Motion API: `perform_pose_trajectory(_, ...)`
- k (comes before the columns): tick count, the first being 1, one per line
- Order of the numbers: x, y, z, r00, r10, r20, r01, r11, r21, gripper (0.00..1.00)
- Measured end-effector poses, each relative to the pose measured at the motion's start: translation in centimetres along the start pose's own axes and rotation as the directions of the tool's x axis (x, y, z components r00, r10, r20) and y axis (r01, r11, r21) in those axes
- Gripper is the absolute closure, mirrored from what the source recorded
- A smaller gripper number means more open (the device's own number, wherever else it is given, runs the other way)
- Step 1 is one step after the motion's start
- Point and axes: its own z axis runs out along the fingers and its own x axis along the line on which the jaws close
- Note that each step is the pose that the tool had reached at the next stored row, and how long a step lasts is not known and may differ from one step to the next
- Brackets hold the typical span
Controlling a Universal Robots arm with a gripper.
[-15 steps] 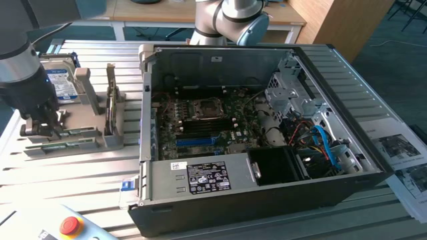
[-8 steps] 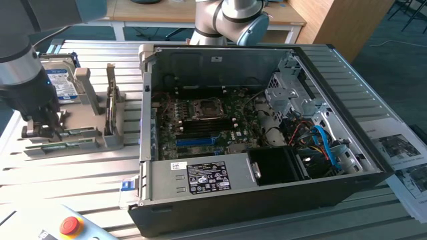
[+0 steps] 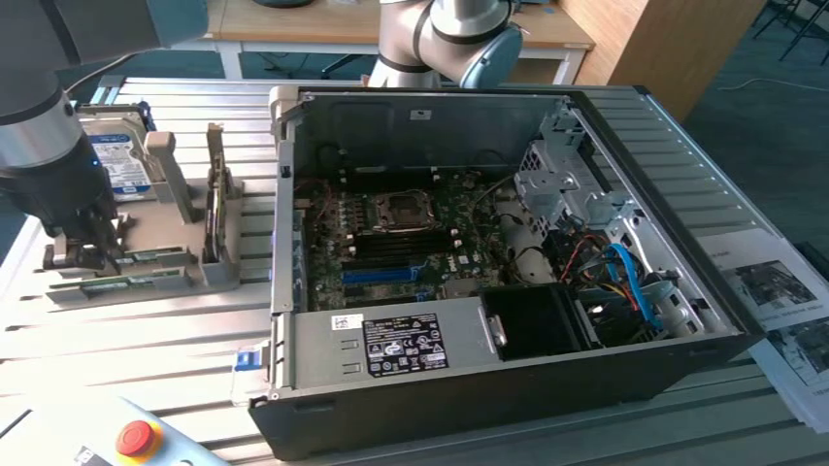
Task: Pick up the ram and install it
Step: 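Pick up the ram and move it above insertion slot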
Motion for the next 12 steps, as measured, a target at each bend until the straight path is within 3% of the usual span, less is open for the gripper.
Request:
perform_pose_trajectory(5, 0.01, -0.05, 0.02, 1.0, 0.0, 0.0002, 0.0, 1.0, 0.0003, 0.7)
perform_pose_trajectory(12, 0.15, -0.89, -0.04, 1.0, 0.0, 0.0001, 0.0, 1.0, -0.002, 0.7)
